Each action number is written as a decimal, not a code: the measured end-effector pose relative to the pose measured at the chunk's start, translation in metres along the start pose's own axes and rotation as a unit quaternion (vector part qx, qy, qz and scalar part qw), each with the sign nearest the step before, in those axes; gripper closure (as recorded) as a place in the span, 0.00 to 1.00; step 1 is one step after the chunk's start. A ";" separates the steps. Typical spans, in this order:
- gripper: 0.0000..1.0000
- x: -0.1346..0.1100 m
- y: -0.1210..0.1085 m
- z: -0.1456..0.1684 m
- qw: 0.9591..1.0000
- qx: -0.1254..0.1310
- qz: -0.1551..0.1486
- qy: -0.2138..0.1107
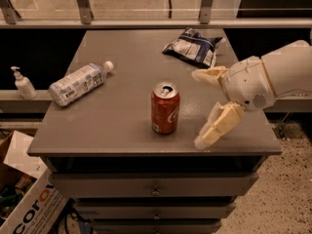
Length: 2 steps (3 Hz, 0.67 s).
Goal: Pick coke can
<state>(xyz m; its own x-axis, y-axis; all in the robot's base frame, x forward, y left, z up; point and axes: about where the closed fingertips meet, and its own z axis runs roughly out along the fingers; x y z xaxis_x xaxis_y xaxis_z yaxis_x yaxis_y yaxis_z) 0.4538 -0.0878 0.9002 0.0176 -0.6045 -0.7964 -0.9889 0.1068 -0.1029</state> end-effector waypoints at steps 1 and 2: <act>0.00 0.000 -0.004 0.009 0.999 0.006 0.006 -0.036; 0.00 0.000 -0.014 0.031 0.997 0.012 0.005 -0.071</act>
Offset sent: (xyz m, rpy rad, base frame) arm 0.0377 0.0389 -0.0328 0.2274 -0.0442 -0.0235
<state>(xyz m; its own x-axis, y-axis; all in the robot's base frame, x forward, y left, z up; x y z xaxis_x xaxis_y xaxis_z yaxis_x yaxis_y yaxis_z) 0.4718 -0.0645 0.8831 0.0311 -0.4855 -0.8737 -0.9855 0.1309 -0.1078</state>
